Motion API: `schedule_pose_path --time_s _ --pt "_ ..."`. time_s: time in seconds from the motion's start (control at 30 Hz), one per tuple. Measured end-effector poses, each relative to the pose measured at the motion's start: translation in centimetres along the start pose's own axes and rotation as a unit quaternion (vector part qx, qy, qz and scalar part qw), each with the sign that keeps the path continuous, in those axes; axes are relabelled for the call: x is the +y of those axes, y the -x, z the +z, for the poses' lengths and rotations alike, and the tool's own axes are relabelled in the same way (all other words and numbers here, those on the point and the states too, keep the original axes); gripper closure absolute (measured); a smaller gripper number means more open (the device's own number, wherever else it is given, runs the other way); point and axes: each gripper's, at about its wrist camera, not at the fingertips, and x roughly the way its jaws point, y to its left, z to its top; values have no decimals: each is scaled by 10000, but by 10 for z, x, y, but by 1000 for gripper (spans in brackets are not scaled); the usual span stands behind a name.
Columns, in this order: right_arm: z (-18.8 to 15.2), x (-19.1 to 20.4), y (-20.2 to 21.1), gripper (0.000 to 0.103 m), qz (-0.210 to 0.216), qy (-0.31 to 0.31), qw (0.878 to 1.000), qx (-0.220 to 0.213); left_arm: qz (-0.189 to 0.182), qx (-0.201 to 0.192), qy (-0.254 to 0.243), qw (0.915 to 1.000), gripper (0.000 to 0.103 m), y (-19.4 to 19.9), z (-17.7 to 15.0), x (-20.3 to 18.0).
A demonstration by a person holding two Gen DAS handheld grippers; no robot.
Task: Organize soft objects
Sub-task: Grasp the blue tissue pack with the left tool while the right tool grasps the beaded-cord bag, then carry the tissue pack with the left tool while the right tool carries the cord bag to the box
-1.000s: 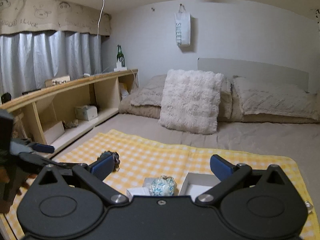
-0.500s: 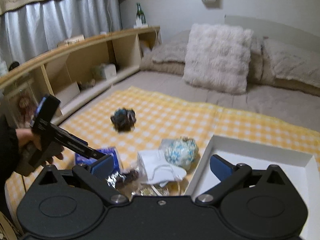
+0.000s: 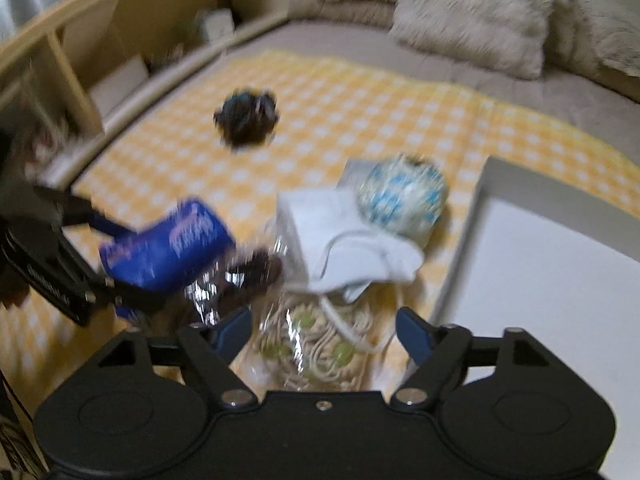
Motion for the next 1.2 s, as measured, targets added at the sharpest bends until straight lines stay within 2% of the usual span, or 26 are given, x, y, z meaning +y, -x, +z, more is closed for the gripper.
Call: schedule_pose_path --time_s 0.13,0.27,0.37,0.47,0.57,0.87,1.03,1.07,1.1,1.17,1.2 --pt "-5 10 -17 27 -107 383 9987 333 356 130 80 9992 0 -10 6 -1" --pt "-7 12 -24 27 -55 357 9983 456 392 144 208 9989 4 -14 5 6" --pt "-8 14 -22 41 30 448 9979 474 288 107 435 9986 15 -13 2 15" --pt "-10 14 -19 66 35 532 9973 510 276 67 544 9981 23 -11 -2 19" --pt "-14 14 -16 69 129 526 9970 550 299 30 576 9979 29 -9 -4 19" --pt "-21 30 13 74 228 1075 9933 368 495 -168 611 9968 32 11 -17 15" --pt "-29 35 28 71 354 1229 9912 337 533 -361 686 9956 33 30 -25 15" --pt "-31 35 31 65 338 1210 9915 327 525 -391 696 9954 33 33 -26 15" --pt "-33 36 33 50 267 1204 9919 303 520 -417 703 9953 33 36 -27 14" --pt "-38 38 40 33 144 1237 9919 251 496 -465 709 9952 33 42 -30 12" --pt "-39 39 43 31 120 1222 9922 233 470 -483 716 9952 33 44 -32 12"
